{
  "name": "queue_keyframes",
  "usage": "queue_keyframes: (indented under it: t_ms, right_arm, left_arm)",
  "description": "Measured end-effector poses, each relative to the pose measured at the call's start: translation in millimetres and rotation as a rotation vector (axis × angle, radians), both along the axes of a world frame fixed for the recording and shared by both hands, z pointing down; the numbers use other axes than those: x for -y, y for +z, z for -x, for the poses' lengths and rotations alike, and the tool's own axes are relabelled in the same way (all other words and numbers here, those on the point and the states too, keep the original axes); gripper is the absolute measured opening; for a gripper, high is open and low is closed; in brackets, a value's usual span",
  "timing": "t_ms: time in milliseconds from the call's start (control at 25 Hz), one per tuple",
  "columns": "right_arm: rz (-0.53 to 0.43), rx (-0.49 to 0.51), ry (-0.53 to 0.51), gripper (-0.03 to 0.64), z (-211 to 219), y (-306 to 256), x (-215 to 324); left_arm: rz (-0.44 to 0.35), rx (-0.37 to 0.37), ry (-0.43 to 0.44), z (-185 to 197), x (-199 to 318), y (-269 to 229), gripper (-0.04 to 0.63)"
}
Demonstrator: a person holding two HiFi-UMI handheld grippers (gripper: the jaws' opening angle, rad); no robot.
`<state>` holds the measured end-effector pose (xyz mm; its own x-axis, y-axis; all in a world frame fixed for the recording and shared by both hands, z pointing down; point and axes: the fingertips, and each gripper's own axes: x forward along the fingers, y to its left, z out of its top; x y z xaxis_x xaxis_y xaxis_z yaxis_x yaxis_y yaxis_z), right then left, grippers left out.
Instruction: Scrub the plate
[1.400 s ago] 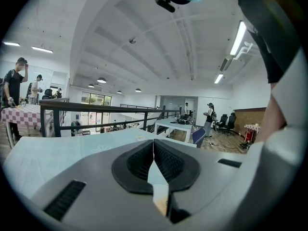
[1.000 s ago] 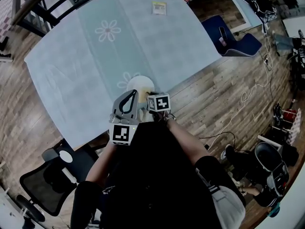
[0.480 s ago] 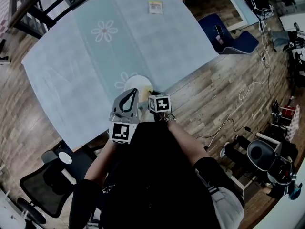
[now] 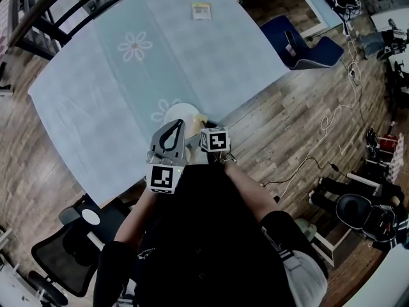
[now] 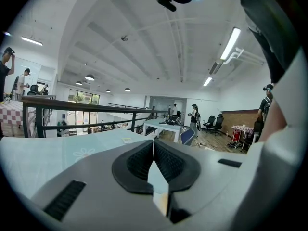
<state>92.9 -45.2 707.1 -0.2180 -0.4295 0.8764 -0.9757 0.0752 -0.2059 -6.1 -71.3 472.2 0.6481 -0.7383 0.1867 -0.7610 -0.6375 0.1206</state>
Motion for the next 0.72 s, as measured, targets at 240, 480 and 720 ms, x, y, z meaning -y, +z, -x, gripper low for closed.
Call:
queue_keyframes:
  t_ms: [240, 480, 720]
  right_arm:
    - [-0.028, -0.026, 0.020, 0.053, -9, -4, 3]
    - [-0.047, -0.073, 0.016, 0.052, -19, -8, 4]
    - [-0.073, -0.118, -0.001, 0.052, -27, -15, 16]
  left_arm:
    - [0.000, 0.009, 0.016, -5, 0, 3, 0.014]
    - [-0.006, -0.001, 0.009, -8, -2, -1, 0.014]
    - [-0.023, 0.000, -0.038, -4, 5, -7, 0.014]
